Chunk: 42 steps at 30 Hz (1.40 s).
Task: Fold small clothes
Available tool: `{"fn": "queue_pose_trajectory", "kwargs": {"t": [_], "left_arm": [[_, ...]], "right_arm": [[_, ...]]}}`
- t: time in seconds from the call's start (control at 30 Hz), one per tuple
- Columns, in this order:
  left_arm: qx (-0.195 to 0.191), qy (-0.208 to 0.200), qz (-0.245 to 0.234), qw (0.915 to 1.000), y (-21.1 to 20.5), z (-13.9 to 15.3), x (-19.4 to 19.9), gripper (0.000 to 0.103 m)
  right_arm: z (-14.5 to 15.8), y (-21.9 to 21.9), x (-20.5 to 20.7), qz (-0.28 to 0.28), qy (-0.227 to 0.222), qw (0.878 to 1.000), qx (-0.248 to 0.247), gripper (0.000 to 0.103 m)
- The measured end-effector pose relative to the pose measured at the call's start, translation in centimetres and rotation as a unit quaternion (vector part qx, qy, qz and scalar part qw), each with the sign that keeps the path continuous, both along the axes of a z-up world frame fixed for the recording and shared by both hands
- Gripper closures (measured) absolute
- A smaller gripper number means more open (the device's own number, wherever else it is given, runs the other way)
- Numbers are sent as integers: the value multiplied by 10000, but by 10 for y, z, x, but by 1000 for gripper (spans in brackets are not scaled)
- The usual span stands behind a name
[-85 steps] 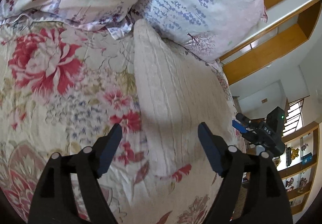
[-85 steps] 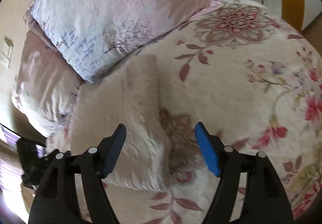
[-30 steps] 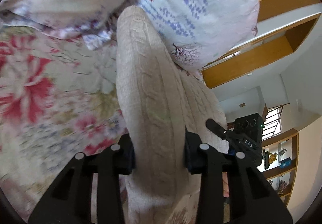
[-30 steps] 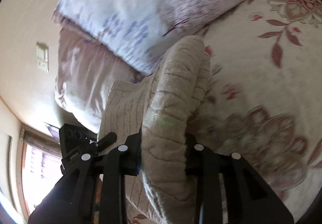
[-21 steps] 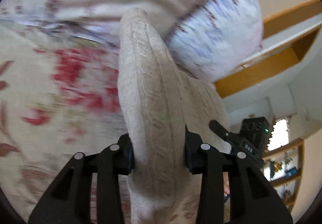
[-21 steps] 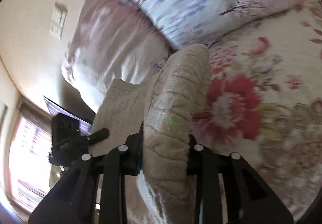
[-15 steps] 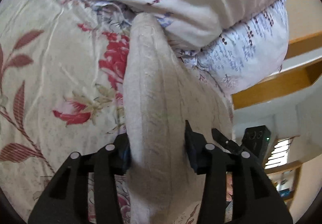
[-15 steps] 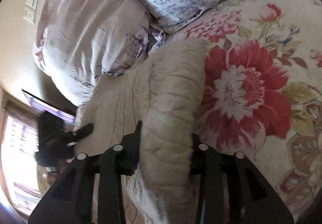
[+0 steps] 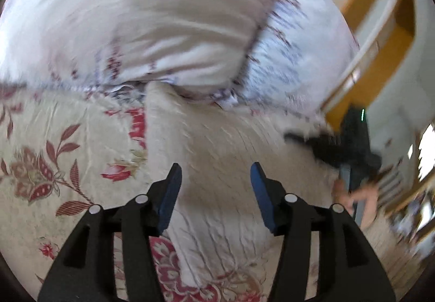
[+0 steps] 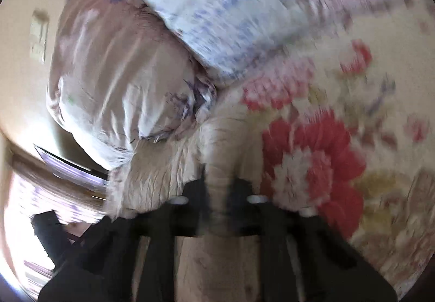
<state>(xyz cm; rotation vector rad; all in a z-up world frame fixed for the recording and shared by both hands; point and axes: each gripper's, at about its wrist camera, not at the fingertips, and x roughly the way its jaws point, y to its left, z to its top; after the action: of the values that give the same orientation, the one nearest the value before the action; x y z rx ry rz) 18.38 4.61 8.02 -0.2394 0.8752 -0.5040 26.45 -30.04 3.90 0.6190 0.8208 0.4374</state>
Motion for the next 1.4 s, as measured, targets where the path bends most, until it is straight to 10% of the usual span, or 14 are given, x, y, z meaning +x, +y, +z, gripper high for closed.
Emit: {"fn": "queue_pose_trajectory", "kwargs": {"t": [0.33,0.5,0.8,1.2,1.4], "left_arm": [[1183,-331,-211,9922,-43,-11,-15,43],[1081,-384,-42,9934,-34,-2,-22,40],[1555,-28,527,9864,-23,-18,-14,36],[1355,139,597,9889,-15,-39,-28,26],[1238,-64,717,9897,-4,-32,-51,13]], "right_arm": [[-15,2,12,-458,553,9922,-1018,89],[12,1,-27,-353,-53,9923,-1188,58],[15,48,-81,621,-594,9778,-1910,57],[-10,57,-105,59,-356,9639,-2638,37],[12,38,-136,-690,-767,9580,-2675,9]]}}
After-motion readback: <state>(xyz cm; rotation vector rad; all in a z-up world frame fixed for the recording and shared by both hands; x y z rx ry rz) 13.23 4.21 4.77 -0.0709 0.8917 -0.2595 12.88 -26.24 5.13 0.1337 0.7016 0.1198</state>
